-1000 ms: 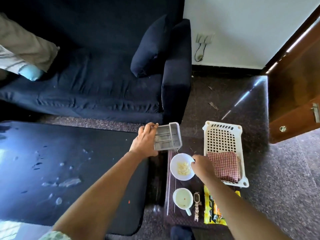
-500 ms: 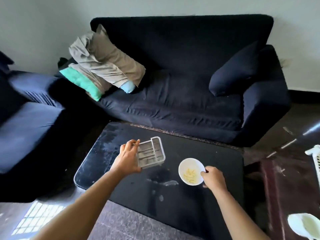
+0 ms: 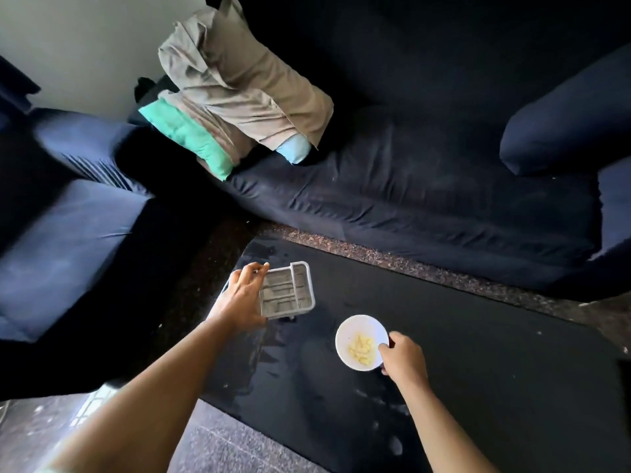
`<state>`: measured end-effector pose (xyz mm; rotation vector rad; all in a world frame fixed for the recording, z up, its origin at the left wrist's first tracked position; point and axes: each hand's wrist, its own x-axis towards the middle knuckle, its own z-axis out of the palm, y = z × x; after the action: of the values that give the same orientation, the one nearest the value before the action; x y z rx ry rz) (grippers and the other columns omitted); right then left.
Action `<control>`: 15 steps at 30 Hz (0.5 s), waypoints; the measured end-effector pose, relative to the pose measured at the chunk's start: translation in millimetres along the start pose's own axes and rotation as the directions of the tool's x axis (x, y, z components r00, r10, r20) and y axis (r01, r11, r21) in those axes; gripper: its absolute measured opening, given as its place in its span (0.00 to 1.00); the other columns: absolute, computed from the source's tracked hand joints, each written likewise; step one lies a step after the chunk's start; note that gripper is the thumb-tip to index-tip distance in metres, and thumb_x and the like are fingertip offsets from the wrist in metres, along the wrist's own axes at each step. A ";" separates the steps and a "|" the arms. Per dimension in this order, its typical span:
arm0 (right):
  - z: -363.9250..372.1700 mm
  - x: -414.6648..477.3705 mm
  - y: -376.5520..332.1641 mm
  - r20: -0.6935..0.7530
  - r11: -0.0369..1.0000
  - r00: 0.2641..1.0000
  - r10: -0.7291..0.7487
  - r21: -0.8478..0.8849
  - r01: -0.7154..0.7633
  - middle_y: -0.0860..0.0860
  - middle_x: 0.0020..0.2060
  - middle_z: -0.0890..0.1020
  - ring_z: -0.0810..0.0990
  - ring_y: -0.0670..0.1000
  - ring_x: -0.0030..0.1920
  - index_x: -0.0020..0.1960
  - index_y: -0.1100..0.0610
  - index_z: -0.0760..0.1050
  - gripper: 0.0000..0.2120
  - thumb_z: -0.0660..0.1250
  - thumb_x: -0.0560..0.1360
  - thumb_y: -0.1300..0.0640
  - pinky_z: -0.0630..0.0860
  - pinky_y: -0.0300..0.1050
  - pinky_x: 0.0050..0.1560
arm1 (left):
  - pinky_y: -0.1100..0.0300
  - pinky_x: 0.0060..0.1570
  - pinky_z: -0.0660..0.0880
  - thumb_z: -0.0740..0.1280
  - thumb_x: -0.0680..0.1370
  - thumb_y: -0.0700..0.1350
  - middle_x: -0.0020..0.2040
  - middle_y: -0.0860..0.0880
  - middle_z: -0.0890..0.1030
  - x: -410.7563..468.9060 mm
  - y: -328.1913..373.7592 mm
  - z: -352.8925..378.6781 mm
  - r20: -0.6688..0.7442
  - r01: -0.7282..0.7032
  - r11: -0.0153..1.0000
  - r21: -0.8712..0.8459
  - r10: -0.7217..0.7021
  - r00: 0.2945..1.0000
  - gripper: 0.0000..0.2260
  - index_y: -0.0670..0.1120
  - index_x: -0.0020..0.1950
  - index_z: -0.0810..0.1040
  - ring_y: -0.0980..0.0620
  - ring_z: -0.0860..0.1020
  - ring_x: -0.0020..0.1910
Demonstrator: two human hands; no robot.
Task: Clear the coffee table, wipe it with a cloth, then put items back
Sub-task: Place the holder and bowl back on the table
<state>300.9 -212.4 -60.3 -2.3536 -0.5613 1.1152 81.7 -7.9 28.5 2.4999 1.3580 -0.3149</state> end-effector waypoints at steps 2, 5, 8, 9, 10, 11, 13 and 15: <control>16.3 19.3 -8.4 -0.003 0.999 1.000 0.005 -0.043 -0.005 0.57 0.41 0.81 0.82 0.60 0.38 0.41 0.58 0.73 0.02 0.62 0.72 0.61 0.81 0.57 0.40 | 0.51 0.64 0.69 0.77 0.63 0.50 0.74 0.48 0.56 26.0 -15.3 9.0 0.046 0.009 1.000 -0.023 -0.008 0.999 0.51 0.48 0.79 0.51 0.45 0.57 0.70; 33.1 37.3 -23.7 0.004 0.997 1.000 -0.011 -0.071 0.011 0.56 0.41 0.81 0.82 0.60 0.38 0.41 0.57 0.72 0.02 0.62 0.72 0.60 0.80 0.57 0.40 | 0.50 0.66 0.69 0.76 0.64 0.50 0.74 0.48 0.56 53.6 -32.1 22.7 0.093 -0.045 0.999 -0.006 0.046 0.995 0.50 0.48 0.79 0.50 0.45 0.55 0.71; 46.1 49.5 -37.2 -0.004 0.996 1.000 -0.014 -0.092 0.014 0.55 0.39 0.81 0.81 0.60 0.37 0.38 0.56 0.70 0.04 0.62 0.72 0.59 0.80 0.57 0.39 | 0.49 0.69 0.66 0.77 0.64 0.51 0.74 0.46 0.56 76.8 -46.5 34.3 0.130 -0.091 0.996 -0.026 0.093 0.987 0.51 0.47 0.78 0.50 0.44 0.56 0.72; 50.9 52.2 -40.4 -0.007 0.995 1.000 -0.012 -0.104 0.011 0.55 0.39 0.81 0.81 0.60 0.37 0.38 0.56 0.70 0.05 0.62 0.72 0.59 0.79 0.57 0.38 | 0.49 0.70 0.63 0.77 0.64 0.50 0.74 0.45 0.56 83.4 -50.7 36.8 0.152 -0.104 0.994 -0.029 0.107 0.983 0.51 0.47 0.79 0.49 0.43 0.55 0.72; 54.0 54.2 -43.1 -0.011 0.993 1.000 -0.010 -0.115 0.009 0.55 0.38 0.81 0.81 0.60 0.37 0.37 0.56 0.69 0.05 0.62 0.72 0.59 0.79 0.56 0.38 | 0.50 0.71 0.61 0.77 0.64 0.50 0.75 0.45 0.55 89.1 -53.6 38.6 0.170 -0.122 0.992 -0.026 0.125 0.978 0.52 0.47 0.79 0.48 0.43 0.55 0.72; 56.7 56.1 -45.2 -0.016 0.993 1.000 -0.009 -0.121 0.007 0.55 0.38 0.81 0.81 0.60 0.38 0.37 0.56 0.68 0.06 0.62 0.72 0.58 0.79 0.55 0.39 | 0.51 0.72 0.60 0.76 0.64 0.49 0.75 0.45 0.55 94.3 -56.6 40.7 0.181 -0.143 0.989 -0.024 0.145 0.973 0.51 0.47 0.79 0.47 0.43 0.55 0.72; 62.7 61.5 -47.3 -0.028 0.993 1.000 -0.001 -0.117 -0.002 0.55 0.37 0.81 0.81 0.60 0.38 0.35 0.55 0.66 0.08 0.62 0.72 0.58 0.78 0.55 0.39 | 0.53 0.72 0.58 0.76 0.64 0.46 0.75 0.45 0.54 106.4 -61.2 43.6 0.199 -0.185 0.982 -0.041 0.189 0.962 0.51 0.47 0.79 0.47 0.43 0.54 0.73; 67.5 65.0 -46.7 -0.048 0.995 0.999 0.009 -0.100 -0.013 0.56 0.37 0.80 0.81 0.61 0.39 0.34 0.55 0.65 0.09 0.62 0.71 0.58 0.79 0.56 0.39 | 0.54 0.72 0.57 0.76 0.63 0.43 0.75 0.44 0.53 115.0 -65.6 45.5 0.215 -0.201 0.975 -0.096 0.218 0.952 0.52 0.47 0.79 0.46 0.44 0.53 0.74</control>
<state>277.9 -123.3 -110.3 -2.4650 -0.6012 1.0561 85.3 100.6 -59.9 2.4343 0.9894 -0.4753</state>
